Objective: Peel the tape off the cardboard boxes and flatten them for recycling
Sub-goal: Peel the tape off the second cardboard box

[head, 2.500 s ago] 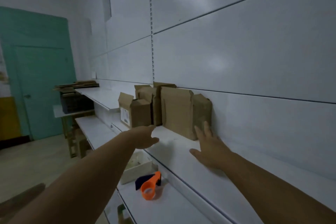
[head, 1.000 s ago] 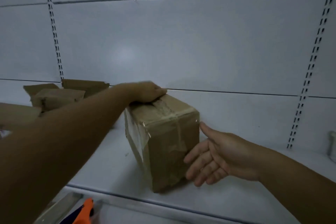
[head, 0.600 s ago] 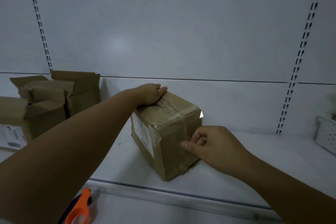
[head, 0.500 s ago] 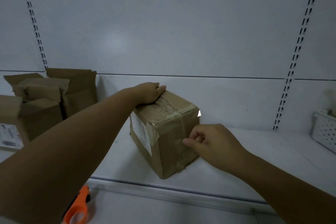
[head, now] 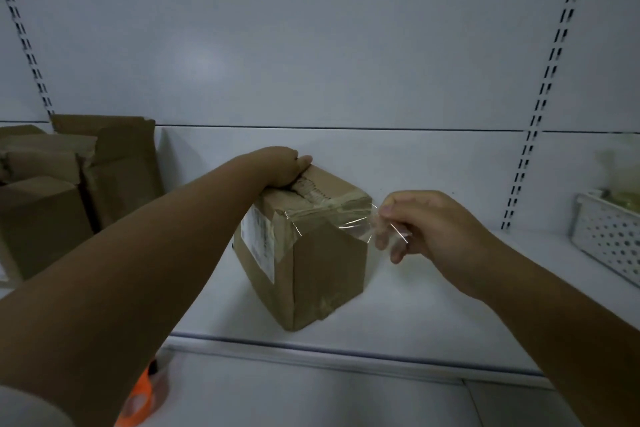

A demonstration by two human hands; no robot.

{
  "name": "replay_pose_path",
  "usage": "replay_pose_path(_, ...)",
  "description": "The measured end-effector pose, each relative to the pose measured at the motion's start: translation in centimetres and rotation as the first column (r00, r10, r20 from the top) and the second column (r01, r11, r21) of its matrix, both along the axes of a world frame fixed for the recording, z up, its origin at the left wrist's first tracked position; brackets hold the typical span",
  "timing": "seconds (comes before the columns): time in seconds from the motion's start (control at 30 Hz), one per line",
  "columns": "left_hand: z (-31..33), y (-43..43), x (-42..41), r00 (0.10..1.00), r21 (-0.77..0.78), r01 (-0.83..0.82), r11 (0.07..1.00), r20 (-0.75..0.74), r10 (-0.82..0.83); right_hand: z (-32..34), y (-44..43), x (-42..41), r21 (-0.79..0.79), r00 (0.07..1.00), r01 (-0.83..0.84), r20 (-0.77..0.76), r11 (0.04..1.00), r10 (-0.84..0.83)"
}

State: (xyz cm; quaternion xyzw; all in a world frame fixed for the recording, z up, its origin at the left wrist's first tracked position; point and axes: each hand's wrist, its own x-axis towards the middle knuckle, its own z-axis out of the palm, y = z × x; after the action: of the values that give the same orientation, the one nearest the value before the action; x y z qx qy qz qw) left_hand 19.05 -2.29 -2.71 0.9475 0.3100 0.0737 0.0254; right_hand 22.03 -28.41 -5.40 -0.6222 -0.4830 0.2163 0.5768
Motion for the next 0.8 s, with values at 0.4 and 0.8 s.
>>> replay_pose_path(0.4, -0.2, -0.4, -0.8, 0.999, 0.044, -0.05, 0.998, 0.005, 0.05, 3.9, 5.2, -0.6, 0.073, 0.887, 0.316, 0.33, 0.946, -0.322)
replay_pose_path(0.8, 0.7, -0.4, -1.6, 0.973, 0.309, -0.15, 0.939, -0.123, 0.196, 1.8, -0.7, 4.3, 0.116, 0.263, 0.787, 0.825, 0.605, -0.5)
